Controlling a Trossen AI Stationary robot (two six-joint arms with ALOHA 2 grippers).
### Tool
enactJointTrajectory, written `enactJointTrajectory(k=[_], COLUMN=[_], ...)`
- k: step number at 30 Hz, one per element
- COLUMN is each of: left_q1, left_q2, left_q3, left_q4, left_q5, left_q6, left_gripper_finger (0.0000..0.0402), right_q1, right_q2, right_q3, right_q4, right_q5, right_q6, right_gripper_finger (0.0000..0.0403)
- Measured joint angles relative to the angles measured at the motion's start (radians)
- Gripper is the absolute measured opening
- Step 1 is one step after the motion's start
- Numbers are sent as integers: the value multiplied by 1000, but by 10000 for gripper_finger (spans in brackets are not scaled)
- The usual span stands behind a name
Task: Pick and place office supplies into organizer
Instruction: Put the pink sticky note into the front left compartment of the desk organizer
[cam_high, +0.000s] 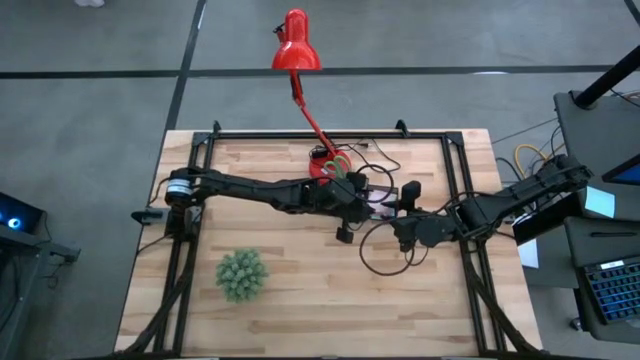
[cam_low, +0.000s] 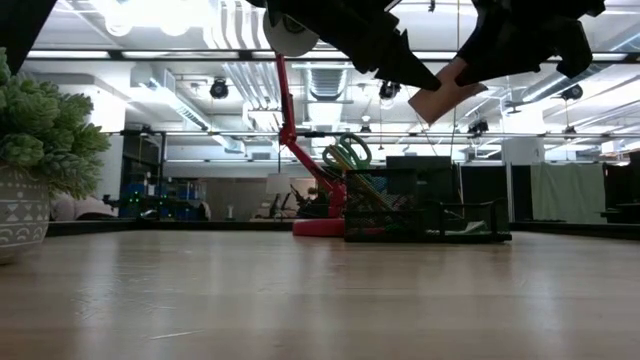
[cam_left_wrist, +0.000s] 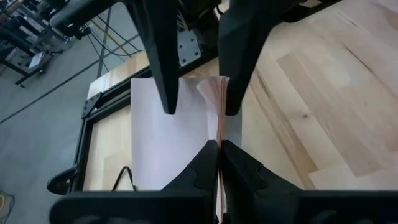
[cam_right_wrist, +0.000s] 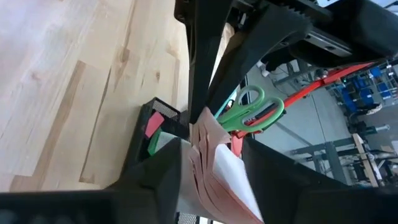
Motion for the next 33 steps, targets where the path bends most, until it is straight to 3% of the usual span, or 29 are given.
enactJointTrajectory(k=[11, 20, 28, 33], left_q1=[1, 1, -2, 0], left_q2=[0, -2, -51, -104], left_q3=[4, 4, -29, -42], left_q4=[2, -10, -37, -62], left_q5=[-6, -1, 57, 68], left_q6=[2, -1, -6, -30], left_gripper_finger=[0, 7, 89, 125], right_q1=[0, 0, 0, 0], right_q2=[0, -7, -109, -246], right_q3=[0, -8, -110, -217], right_q4=[-2, 4, 4, 68], right_q5=[-4, -4, 28, -24], right_q6=[3, -14, -18, -51], right_gripper_finger=[17, 11, 10, 9])
